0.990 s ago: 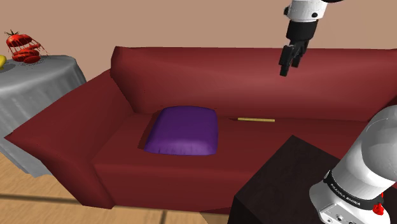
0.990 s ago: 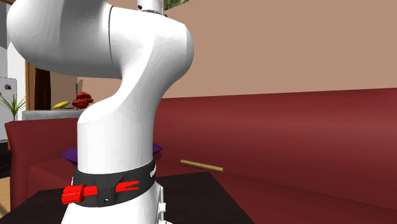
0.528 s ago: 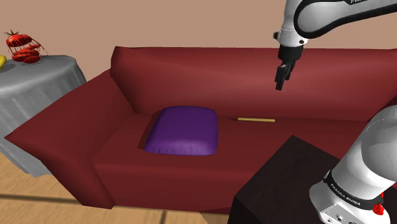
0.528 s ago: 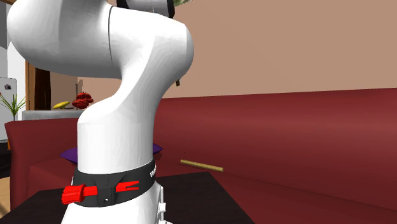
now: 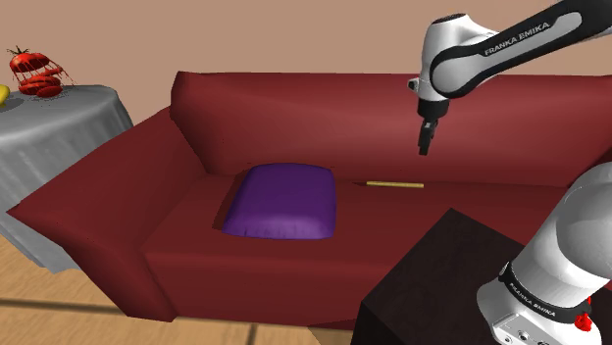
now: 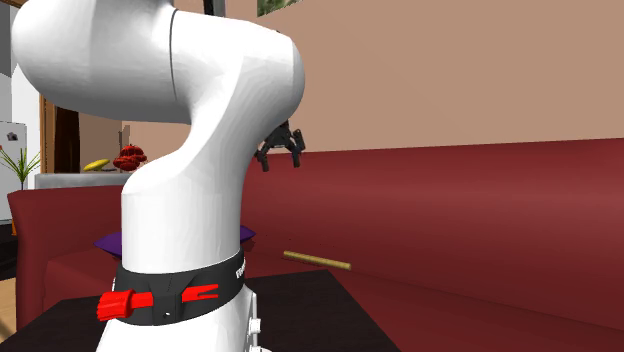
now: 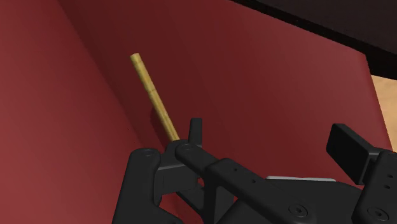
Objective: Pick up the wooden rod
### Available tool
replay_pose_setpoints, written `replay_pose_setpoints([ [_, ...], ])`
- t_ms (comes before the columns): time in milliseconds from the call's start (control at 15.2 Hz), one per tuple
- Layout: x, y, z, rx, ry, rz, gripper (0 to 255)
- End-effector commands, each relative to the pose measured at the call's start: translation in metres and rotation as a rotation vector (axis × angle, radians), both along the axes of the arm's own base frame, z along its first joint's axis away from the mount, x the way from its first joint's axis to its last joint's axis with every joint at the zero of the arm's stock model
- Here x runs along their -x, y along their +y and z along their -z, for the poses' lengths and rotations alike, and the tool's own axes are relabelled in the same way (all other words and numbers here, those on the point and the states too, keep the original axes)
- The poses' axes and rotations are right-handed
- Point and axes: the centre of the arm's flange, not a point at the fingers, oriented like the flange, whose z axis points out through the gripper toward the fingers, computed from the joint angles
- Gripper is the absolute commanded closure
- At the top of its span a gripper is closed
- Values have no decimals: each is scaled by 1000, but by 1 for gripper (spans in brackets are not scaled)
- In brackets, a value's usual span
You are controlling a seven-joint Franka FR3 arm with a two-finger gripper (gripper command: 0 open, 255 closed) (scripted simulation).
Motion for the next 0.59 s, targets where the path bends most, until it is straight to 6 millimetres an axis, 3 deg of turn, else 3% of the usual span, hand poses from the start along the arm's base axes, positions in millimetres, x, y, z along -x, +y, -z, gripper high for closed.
replay_pose_setpoints([
  [0, -8, -13, 25, 9, 10, -40, 0],
  [528, -45, -58, 112, 42, 54, -187, 0],
])
